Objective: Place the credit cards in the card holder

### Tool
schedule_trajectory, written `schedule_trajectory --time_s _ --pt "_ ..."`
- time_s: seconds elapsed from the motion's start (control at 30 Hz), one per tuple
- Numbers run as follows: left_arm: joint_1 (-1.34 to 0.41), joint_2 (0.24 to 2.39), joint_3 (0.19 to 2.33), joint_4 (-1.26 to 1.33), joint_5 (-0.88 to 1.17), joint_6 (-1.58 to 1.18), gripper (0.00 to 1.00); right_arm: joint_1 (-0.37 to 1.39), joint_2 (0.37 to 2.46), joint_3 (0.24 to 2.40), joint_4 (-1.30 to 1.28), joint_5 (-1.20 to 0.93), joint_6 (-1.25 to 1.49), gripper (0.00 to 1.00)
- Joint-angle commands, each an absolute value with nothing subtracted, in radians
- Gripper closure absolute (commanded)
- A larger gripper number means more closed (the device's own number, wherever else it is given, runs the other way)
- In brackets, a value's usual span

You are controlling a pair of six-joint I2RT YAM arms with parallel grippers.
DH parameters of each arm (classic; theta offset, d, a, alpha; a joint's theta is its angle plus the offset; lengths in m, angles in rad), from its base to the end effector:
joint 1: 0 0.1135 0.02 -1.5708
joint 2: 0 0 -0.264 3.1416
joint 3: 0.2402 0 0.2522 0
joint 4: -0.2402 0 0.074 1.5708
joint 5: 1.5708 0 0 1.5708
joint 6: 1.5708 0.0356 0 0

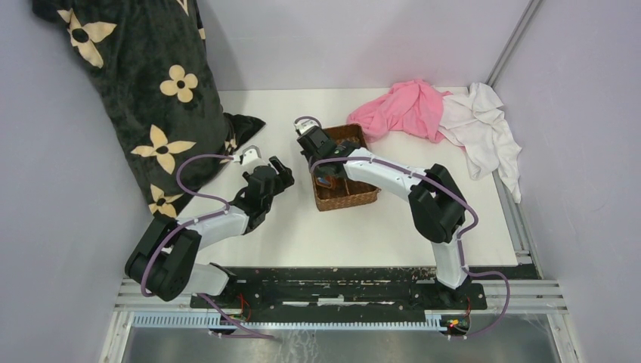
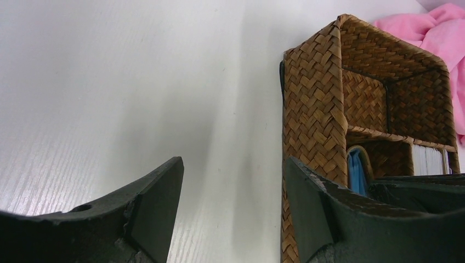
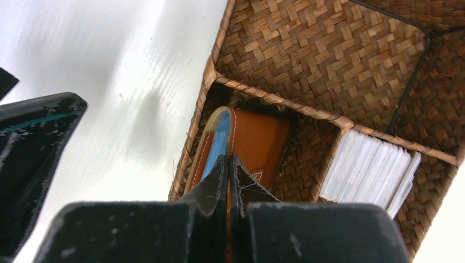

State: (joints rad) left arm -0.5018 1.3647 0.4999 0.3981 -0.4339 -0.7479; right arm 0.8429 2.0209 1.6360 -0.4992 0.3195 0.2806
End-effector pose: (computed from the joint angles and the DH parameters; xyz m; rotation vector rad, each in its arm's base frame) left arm 0.2400 -0.1146 0.1766 -0.5127 1.9431 -0.3615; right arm 0.3096 0.3306 0.2315 -0.5320 2.3395 0.1295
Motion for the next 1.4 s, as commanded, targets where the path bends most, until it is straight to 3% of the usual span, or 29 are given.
schedule_trajectory --time_s 0.0,0.4,0.77,1.1,1.37 --pt "-0.508 1.332 0.505 0.446 -0.424 -0.783 0.25 0.834 1.956 1.636 -0.551 0.415 0.233 0.99" --pt "-0.510 1.192 0.526 0.386 -0.415 -0.755 0.24 0.865 1.760 1.644 -0.606 0.437 0.214 0.99" --pt "-0.511 0.935 0.500 0.109 -0.431 -0.820 0.28 1.113 1.634 1.670 -0.752 0.654 0.209 0.99" --pt "-0.516 0.794 0.466 -0.113 -0.439 -0.917 0.35 1.370 1.607 1.538 -0.854 0.876 0.311 0.99" --pt "-0.515 0.708 0.410 -0.219 -0.510 -1.032 0.36 1.428 1.659 1.458 -0.743 0.792 0.358 0.99"
